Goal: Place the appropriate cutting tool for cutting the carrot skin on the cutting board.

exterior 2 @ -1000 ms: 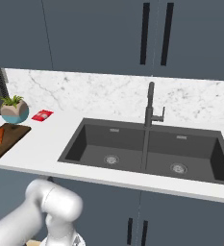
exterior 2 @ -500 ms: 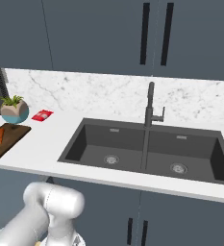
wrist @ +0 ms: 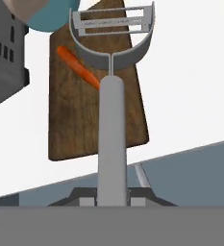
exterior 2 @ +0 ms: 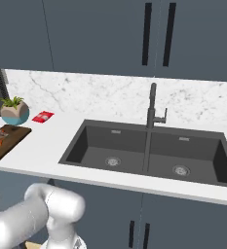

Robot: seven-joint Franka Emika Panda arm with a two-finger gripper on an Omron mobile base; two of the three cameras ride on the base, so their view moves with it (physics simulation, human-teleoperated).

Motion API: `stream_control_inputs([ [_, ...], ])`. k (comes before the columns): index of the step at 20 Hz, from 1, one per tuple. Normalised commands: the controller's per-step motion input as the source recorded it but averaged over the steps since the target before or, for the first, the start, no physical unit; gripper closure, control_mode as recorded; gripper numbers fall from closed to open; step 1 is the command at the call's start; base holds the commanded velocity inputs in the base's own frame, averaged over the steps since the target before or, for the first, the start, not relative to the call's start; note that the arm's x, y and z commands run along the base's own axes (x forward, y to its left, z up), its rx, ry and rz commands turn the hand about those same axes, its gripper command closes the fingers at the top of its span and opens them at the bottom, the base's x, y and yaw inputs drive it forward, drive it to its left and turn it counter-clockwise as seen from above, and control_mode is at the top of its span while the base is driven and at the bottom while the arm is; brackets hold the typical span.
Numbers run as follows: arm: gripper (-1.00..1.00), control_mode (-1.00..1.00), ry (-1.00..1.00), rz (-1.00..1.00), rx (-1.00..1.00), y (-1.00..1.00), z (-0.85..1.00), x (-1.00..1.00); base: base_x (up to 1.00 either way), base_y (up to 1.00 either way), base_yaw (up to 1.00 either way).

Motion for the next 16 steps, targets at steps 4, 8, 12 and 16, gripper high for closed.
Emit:
stream_control_inputs([
  [4,1.00,-1.00,0.24,-0.05,-0.08,0.42,0.06,0.96,0.00,0.00,0.00],
  [8,1.00,-1.00,-0.02,0.12,-0.18,0.53,0.00,-0.01,0.00,0.00,0.00],
  [12,1.00,-1.00,0.00,0.23,-0.28,0.69,0.00,0.20,0.00,0.00,0.00],
  [16,1.00,-1.00,0.00,0.03,-0.04,0.04,0.00,0.00,0.00,0.00,0.00],
])
